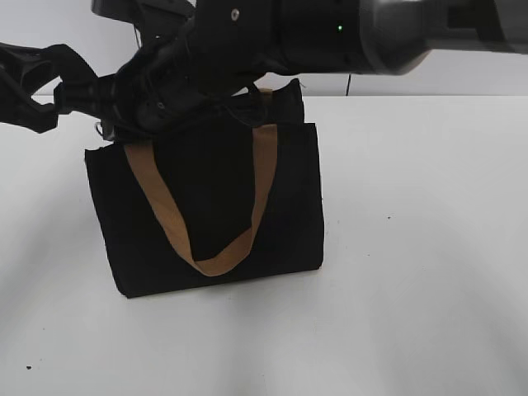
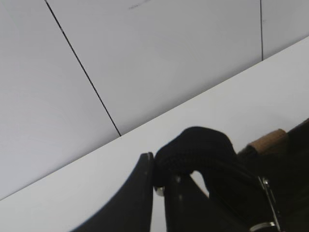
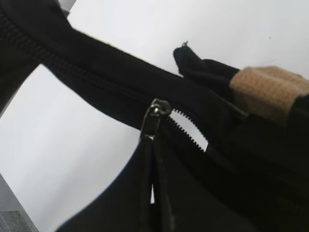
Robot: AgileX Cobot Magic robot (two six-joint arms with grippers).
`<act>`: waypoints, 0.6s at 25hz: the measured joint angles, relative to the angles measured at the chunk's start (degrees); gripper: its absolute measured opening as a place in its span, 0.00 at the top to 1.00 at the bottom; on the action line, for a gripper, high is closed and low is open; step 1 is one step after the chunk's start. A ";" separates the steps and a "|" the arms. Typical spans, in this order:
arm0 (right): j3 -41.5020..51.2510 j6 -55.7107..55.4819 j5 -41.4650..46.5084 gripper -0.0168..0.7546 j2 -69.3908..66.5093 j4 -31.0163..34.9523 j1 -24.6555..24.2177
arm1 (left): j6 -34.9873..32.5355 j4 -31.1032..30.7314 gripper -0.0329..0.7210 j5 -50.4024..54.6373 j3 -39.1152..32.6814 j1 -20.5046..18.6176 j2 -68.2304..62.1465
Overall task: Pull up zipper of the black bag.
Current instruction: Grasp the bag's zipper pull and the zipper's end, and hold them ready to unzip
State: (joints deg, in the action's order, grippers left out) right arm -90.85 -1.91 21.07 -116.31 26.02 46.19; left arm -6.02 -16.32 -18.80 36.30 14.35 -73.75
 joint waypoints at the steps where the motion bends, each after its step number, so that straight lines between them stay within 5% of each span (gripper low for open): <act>1: 0.00 0.49 0.20 1.00 0.07 0.00 0.00 | 0.00 0.00 0.91 0.00 0.00 0.00 0.00; 6: 0.00 4.76 1.94 0.98 0.65 -0.18 0.00 | 0.00 0.06 0.91 0.00 0.00 0.00 0.00; 11: -0.10 12.36 3.21 0.76 0.70 -0.20 0.00 | 0.00 0.11 0.91 -0.21 0.00 0.00 0.00; 15: -0.10 18.06 3.13 0.68 0.71 -0.20 0.00 | 0.00 0.30 0.91 -0.22 0.00 0.00 0.00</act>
State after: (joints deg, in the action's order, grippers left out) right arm -90.94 16.16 24.20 -115.60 25.82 46.19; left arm -6.02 -16.02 -19.02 36.30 14.35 -73.75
